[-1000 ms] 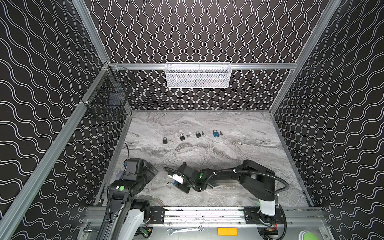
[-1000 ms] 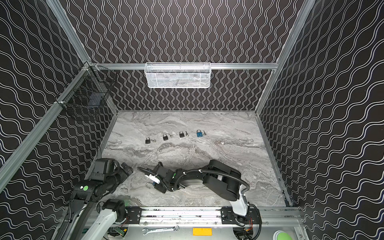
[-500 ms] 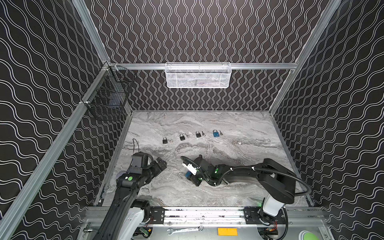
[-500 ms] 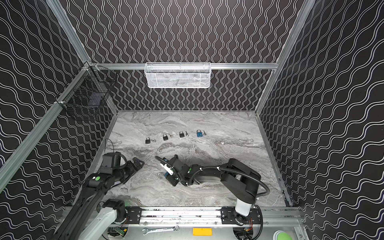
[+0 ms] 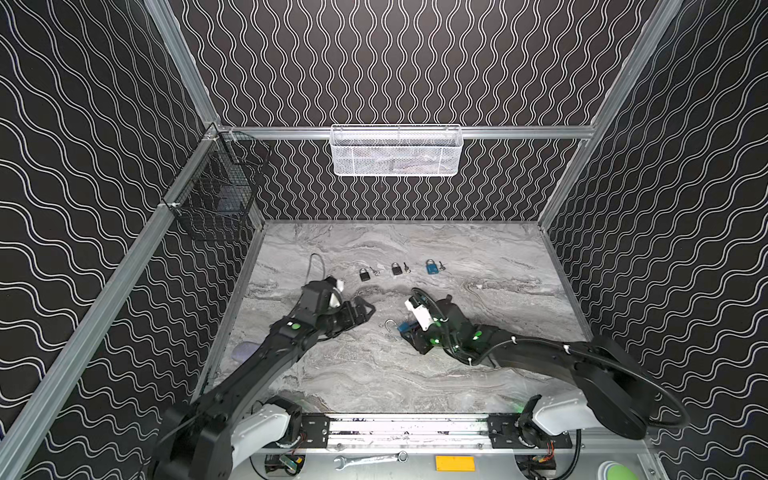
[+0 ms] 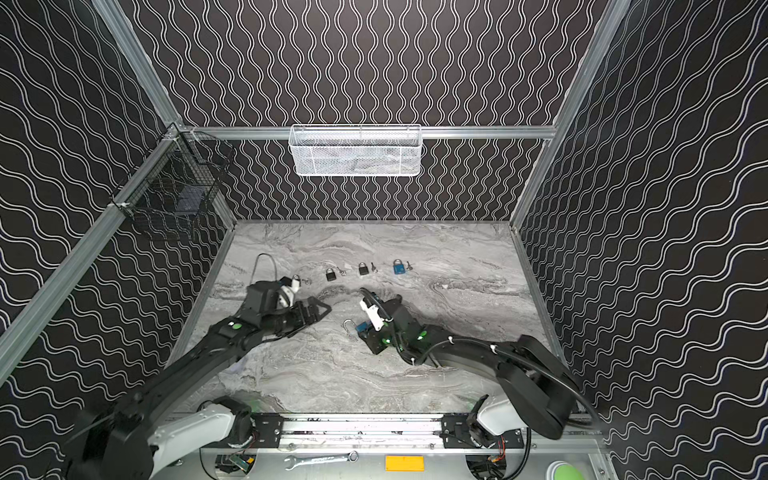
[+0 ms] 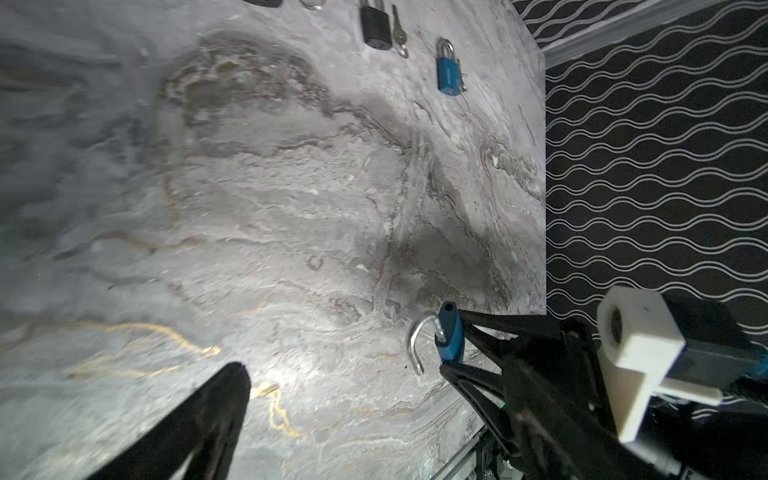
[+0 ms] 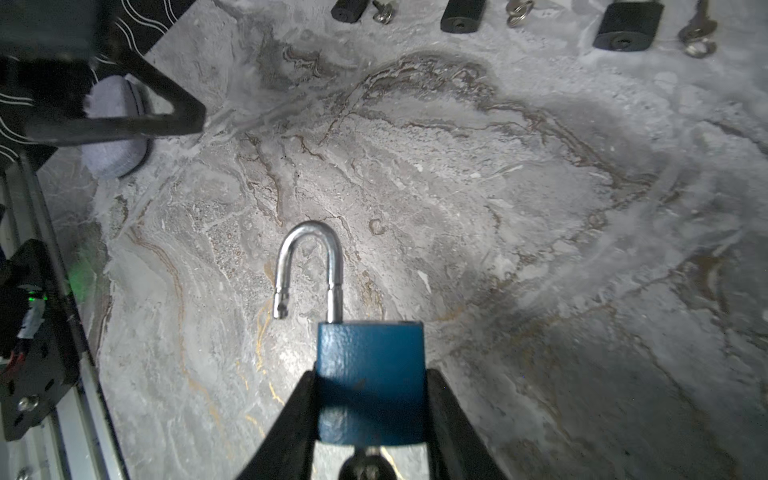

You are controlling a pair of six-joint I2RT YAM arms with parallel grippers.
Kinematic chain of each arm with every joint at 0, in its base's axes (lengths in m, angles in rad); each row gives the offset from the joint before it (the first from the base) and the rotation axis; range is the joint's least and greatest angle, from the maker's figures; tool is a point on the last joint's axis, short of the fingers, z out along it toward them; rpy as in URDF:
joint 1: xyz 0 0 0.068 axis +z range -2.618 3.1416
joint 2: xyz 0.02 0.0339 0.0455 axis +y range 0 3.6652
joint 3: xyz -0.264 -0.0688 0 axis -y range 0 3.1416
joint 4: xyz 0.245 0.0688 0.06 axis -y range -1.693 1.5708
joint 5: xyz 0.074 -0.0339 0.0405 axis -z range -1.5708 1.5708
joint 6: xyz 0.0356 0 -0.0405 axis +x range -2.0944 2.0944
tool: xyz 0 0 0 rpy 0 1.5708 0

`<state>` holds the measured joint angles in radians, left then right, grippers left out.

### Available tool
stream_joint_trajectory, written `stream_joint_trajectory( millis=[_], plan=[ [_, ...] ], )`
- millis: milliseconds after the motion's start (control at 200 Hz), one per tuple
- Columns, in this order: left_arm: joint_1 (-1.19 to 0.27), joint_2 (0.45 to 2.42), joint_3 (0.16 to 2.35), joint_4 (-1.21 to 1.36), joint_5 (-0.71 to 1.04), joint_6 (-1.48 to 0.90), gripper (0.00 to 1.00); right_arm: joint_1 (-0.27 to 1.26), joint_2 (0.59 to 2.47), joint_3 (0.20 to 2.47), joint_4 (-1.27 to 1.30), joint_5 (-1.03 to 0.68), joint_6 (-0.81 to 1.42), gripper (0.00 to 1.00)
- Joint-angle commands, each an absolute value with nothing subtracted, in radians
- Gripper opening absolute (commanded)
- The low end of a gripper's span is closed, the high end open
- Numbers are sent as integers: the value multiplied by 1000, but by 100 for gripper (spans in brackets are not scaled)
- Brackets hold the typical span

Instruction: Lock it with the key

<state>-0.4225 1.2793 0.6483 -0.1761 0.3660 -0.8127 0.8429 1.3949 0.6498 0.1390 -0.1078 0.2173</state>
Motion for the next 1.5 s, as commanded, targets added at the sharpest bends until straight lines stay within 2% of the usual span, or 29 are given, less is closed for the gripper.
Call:
stream_joint_trajectory(
  millis=[0, 340, 606, 926, 1166, 1496],
  plan=[
    [-465, 1365, 692, -30, 361, -816, 98, 808, 1340, 623, 184, -142, 246, 17],
    [-564, 1595, 832, 73, 407, -810, 90, 680, 1230, 546, 176, -212, 272, 17],
    [-634, 1683, 892, 120, 437, -810, 81, 632, 1214, 542, 181, -233, 281, 17],
    [-647, 1721, 885, 181, 485, -833, 63, 617, 1208, 549, 173, -233, 279, 17],
    [-649, 1721, 884, 216, 495, -848, 45, 614, 1219, 559, 173, -250, 282, 17],
    [-647, 1729, 872, 248, 500, -861, 39, 614, 1203, 557, 171, -264, 291, 17]
  ],
)
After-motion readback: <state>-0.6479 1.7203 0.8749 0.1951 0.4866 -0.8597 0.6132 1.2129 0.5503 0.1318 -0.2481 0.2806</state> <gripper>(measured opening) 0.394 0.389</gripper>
